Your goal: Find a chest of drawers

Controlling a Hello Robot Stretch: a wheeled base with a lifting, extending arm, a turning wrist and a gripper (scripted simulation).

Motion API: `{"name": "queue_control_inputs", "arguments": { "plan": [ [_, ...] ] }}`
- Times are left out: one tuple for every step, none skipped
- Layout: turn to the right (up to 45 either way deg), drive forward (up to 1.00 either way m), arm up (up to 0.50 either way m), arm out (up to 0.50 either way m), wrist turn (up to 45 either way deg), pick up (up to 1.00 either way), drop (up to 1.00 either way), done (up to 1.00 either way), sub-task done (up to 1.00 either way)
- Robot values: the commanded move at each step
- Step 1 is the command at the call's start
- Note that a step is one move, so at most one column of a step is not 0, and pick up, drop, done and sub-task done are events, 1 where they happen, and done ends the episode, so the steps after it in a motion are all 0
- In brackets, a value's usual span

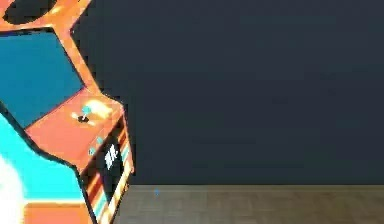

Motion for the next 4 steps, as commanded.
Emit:
{"name": "queue_control_inputs", "arguments": {
  "plan": [
    [0.0, 0.15, 0.0, 0.0, 0.0, 0.0, 0.0, 0.0, 0.0],
    [45.0, 0.0, 0.0, 0.0, 0.0, 0.0, 0.0, 0.0, 0.0],
    [42.0, 0.0, 0.0, 0.0, 0.0, 0.0, 0.0, 0.0, 0.0],
    [0.0, 1.0, 0.0, 0.0, 0.0, 0.0, 0.0, 0.0, 0.0]
  ]
}}
